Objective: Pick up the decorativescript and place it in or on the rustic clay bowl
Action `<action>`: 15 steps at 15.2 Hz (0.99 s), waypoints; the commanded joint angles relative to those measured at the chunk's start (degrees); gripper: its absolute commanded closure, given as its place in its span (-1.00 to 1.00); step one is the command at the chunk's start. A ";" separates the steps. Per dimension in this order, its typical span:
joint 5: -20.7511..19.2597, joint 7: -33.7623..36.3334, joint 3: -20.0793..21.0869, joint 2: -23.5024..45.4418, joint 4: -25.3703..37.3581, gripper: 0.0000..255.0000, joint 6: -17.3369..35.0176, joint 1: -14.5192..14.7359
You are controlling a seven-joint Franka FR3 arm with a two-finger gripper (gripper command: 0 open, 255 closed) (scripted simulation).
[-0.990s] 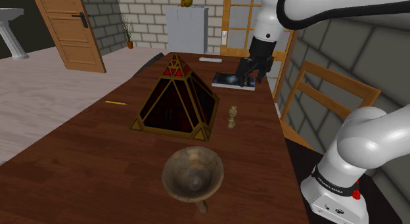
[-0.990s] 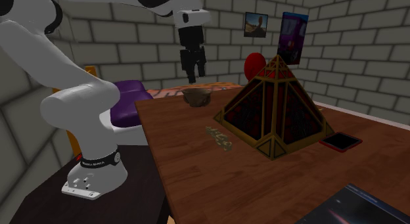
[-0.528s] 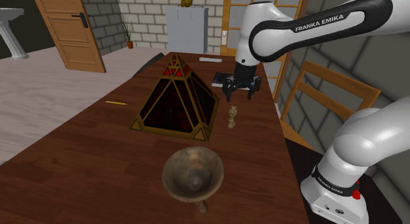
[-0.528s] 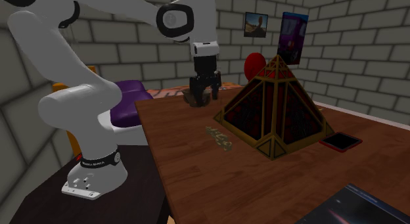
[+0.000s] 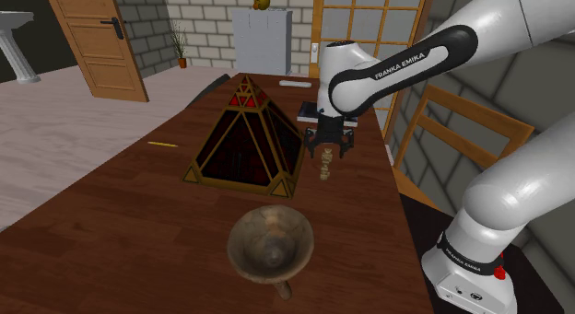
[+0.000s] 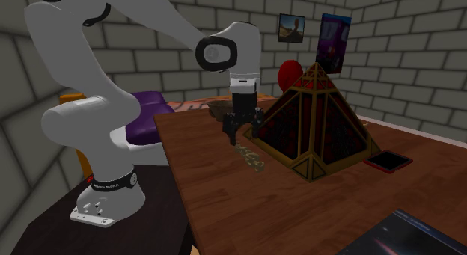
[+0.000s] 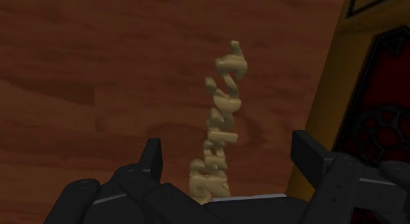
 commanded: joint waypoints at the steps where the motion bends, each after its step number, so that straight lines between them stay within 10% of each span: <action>1: -0.36 0.60 0.28 1.25 -0.61 -1.00 1.80 -0.33; 13: -1.04 1.20 0.85 3.66 -2.37 -1.00 5.87 -0.68; 14: -1.04 1.20 0.85 3.66 -2.37 1.00 5.87 -0.68; 15: -1.04 1.20 0.85 3.66 -2.37 1.00 5.87 -0.68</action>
